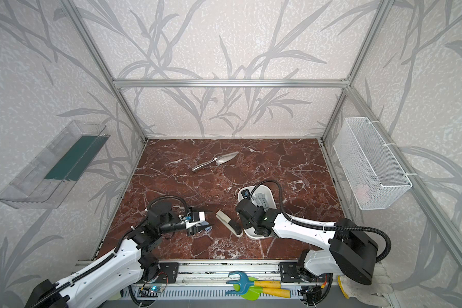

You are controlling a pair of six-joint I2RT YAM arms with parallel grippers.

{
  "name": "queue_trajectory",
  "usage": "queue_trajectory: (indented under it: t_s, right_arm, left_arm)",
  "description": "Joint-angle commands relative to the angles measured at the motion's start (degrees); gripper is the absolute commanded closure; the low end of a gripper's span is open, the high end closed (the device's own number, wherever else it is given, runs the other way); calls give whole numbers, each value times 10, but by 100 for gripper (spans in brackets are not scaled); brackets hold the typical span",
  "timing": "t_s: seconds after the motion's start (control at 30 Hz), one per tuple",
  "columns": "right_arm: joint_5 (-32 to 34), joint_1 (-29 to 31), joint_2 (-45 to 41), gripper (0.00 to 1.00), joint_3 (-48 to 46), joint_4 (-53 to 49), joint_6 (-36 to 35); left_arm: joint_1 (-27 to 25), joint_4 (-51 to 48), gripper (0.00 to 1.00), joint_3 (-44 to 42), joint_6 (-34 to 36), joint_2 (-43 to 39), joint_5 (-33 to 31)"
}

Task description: Load the staples into the stapler

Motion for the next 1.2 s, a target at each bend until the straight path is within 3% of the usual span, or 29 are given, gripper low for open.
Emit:
queue_trajectory:
  t_s: [0.0, 0.2, 0.33, 0.47, 0.7, 0.9, 1.17]
  right_arm:
    - [-5, -4, -10, 61, 8, 6, 10]
    - [4, -4, -67, 60, 9, -17, 4]
    - [-41, -4, -92, 53, 0, 10, -5]
    - [-59, -4, -61, 47, 5, 35, -1]
    - [-48, -4, 29, 48, 52, 26, -5]
    - [-19, -8, 63, 64, 60, 17, 5]
    - [14, -19, 20, 85, 13, 15, 27]
  left_arm:
    - [-31, -55, 50, 40, 92, 32, 4]
    - [-65, -81, 51, 58, 130, 69, -29]
    - [-77, -113, 53, 70, 162, 93, -21]
    - [-90, -117, 54, 76, 170, 112, -31]
    - [-105, -131, 54, 84, 175, 114, -57]
    - [-109, -125, 53, 78, 177, 102, -54]
    - [-110, -116, 53, 84, 187, 126, -50]
